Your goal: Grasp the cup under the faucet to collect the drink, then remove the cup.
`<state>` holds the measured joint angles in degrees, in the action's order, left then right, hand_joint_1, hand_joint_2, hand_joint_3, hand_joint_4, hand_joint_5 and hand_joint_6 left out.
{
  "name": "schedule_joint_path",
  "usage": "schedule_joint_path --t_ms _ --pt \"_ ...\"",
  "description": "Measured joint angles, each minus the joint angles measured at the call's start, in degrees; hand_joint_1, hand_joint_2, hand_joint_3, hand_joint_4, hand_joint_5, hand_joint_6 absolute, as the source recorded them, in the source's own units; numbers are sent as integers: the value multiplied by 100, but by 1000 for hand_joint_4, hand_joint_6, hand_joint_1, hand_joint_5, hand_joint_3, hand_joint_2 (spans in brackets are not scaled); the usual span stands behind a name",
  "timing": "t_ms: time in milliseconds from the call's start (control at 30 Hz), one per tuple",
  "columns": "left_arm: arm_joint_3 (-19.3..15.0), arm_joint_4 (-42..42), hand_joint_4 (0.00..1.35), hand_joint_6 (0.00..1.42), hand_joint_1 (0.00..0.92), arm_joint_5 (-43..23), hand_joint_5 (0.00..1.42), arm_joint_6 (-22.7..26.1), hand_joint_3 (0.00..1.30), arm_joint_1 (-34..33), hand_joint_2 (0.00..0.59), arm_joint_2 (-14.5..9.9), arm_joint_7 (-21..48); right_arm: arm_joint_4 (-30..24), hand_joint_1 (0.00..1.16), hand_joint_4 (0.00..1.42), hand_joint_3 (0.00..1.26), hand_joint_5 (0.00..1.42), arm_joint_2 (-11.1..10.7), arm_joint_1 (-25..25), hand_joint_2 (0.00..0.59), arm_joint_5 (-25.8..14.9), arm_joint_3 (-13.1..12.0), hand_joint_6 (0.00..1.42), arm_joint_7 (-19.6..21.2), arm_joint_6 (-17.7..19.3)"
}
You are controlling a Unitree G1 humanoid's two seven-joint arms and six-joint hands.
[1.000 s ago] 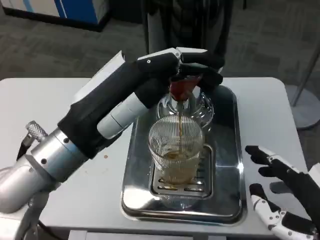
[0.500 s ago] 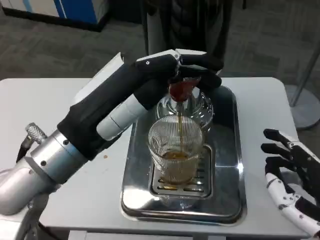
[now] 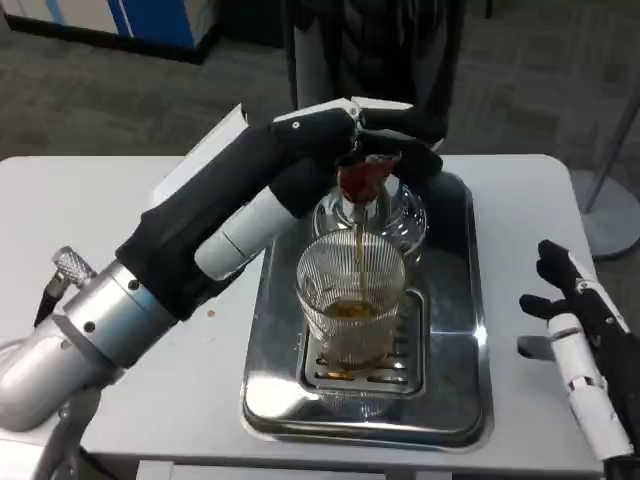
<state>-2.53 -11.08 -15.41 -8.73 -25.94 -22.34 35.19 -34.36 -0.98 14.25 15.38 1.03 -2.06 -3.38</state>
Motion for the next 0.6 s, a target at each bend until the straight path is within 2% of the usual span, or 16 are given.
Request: schedule_joint_path --t_ms 200,300,467,600 --pt "28 0 424 175 0 10 415 -1 398 0 59 0 -46 447 0 198 54 264 15 -250 586 1 77 376 180 268" --pt "45 0 425 175 0 17 417 -1 398 0 59 0 -62 629 0 148 20 232 0 -370 586 5 104 362 215 334" --pt "70 0 426 175 0 23 418 -3 399 0 60 0 -96 757 0 16 0 142 -134 -605 586 8 100 306 220 365" --pt "72 0 426 175 0 27 428 -4 405 0 60 -1 -102 805 0 0 0 72 -294 -724 586 -51 84 249 102 360"
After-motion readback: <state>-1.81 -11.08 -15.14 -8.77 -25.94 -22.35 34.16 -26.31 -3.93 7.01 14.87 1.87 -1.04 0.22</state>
